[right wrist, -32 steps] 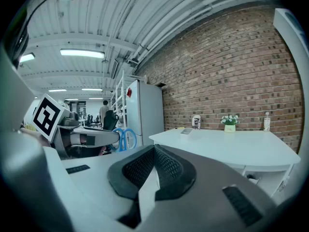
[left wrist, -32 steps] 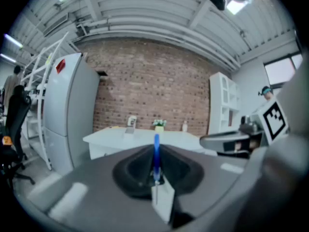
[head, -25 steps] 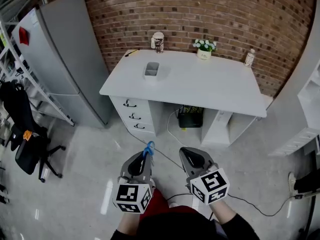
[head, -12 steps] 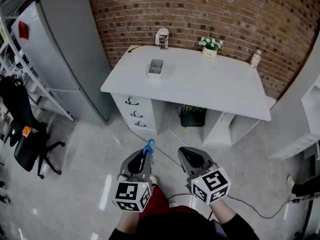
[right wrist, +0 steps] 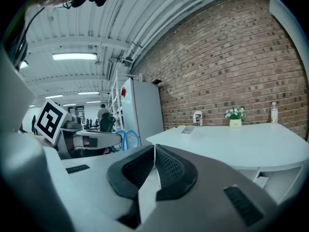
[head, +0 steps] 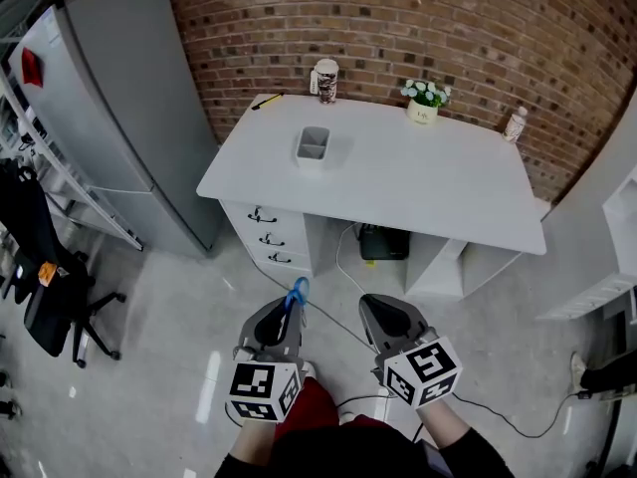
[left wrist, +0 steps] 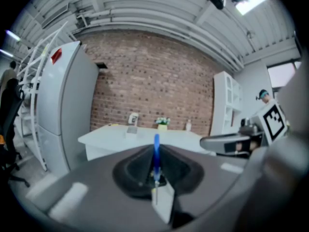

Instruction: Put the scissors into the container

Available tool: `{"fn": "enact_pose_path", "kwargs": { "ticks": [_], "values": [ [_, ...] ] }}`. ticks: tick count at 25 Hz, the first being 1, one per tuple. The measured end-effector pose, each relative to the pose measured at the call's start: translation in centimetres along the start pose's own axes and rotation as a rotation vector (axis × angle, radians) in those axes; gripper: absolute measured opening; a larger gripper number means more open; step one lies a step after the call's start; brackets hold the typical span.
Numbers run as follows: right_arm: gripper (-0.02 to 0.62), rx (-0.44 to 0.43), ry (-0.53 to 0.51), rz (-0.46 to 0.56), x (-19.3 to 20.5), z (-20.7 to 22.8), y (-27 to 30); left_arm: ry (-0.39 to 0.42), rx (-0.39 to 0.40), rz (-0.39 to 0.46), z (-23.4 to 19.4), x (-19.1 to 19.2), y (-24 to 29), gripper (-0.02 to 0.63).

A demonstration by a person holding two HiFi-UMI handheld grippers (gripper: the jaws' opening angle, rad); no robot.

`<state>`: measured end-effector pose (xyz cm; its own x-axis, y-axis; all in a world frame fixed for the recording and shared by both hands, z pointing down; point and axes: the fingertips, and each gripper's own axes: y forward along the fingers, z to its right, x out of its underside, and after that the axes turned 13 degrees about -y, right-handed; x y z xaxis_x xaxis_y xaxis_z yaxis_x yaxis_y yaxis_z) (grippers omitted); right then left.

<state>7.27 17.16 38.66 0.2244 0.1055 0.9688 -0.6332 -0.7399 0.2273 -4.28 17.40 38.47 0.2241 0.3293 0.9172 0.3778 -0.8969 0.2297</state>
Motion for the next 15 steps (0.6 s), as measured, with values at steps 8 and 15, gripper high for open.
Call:
{"fn": "enact_pose_path", "kwargs": {
  "ticks": [8, 15],
  "values": [
    [0.009, 0.026, 0.005, -0.011, -0.8, 1.2, 3.7, -0.006, 0.031, -0.019, -2.5, -1.3, 3.1, 0.028],
    [0.009, 0.036, 0.009, -0.026, -1.1, 1.4, 6.6, -0.01, 0.052, -0.028, -4.5, -2.2, 5.0, 0.028]
  ]
}}
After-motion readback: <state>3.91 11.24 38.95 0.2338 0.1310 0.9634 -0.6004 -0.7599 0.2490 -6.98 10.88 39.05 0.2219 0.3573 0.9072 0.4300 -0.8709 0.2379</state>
